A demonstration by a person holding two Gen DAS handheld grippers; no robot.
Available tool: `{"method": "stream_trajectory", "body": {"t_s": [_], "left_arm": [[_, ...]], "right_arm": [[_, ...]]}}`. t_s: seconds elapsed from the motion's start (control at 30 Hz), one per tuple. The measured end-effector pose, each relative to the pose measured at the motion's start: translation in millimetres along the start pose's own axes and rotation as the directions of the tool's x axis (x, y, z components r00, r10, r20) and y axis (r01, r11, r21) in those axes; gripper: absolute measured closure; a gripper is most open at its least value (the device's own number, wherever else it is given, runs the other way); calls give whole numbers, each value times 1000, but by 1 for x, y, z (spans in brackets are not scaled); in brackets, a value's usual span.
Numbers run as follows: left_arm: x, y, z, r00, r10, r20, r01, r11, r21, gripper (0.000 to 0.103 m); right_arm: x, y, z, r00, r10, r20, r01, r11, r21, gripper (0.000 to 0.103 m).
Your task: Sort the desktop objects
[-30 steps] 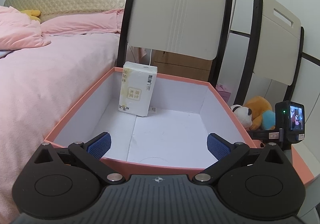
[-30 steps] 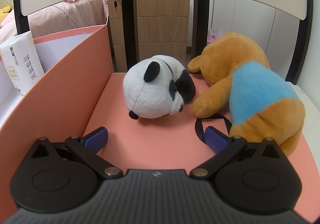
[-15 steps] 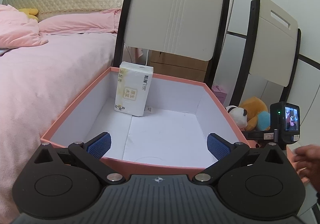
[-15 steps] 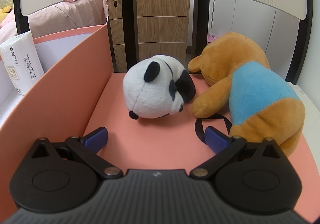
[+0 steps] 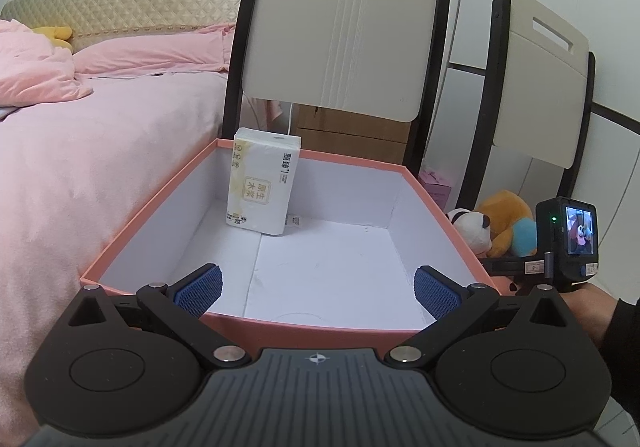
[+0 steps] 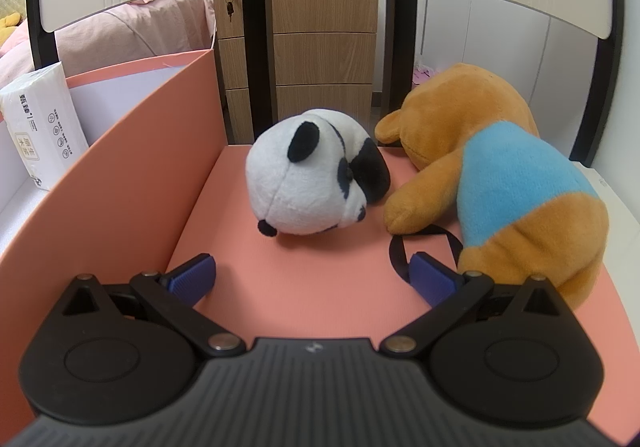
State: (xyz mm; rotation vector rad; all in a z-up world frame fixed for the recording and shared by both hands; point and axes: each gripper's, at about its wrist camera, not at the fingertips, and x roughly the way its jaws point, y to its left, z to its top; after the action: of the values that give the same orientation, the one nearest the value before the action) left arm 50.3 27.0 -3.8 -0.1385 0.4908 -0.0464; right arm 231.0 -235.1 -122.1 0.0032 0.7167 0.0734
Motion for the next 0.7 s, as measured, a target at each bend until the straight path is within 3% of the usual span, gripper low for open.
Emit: {"method": "stream_trajectory", "body": {"t_s": [0.13, 0.23, 0.3, 0.43, 0.5, 0.7], "left_arm": [[-4, -1, 0, 1000, -11, 10, 11, 1000, -4, 0], [-6, -3, 0, 1000, -19, 16, 19, 1000, 0, 0], [-7, -4, 0, 1000, -20, 17, 20, 1000, 3, 0], [-9, -7, -1, 999, -20, 26, 20, 1000, 4, 0], [-10, -9, -2, 999, -20, 29, 20, 1000, 10, 0], [-9, -8, -3, 1000, -8, 28, 8, 1000, 12, 0]], "right_arm": [[-16, -6, 3, 995, 81, -62, -82, 997, -8, 0], [-54, -15, 3, 986, 164, 13, -164, 986, 26, 0], [-83, -14, 7, 980, 180, 82, -179, 984, -21, 0], [-120, -23, 26, 952, 144, 270, -123, 988, -95, 0], [-117, -36, 37, 946, 89, 311, -68, 995, -79, 0], [-64, -92, 44, 979, 22, 203, -38, 996, 75, 0]]}}
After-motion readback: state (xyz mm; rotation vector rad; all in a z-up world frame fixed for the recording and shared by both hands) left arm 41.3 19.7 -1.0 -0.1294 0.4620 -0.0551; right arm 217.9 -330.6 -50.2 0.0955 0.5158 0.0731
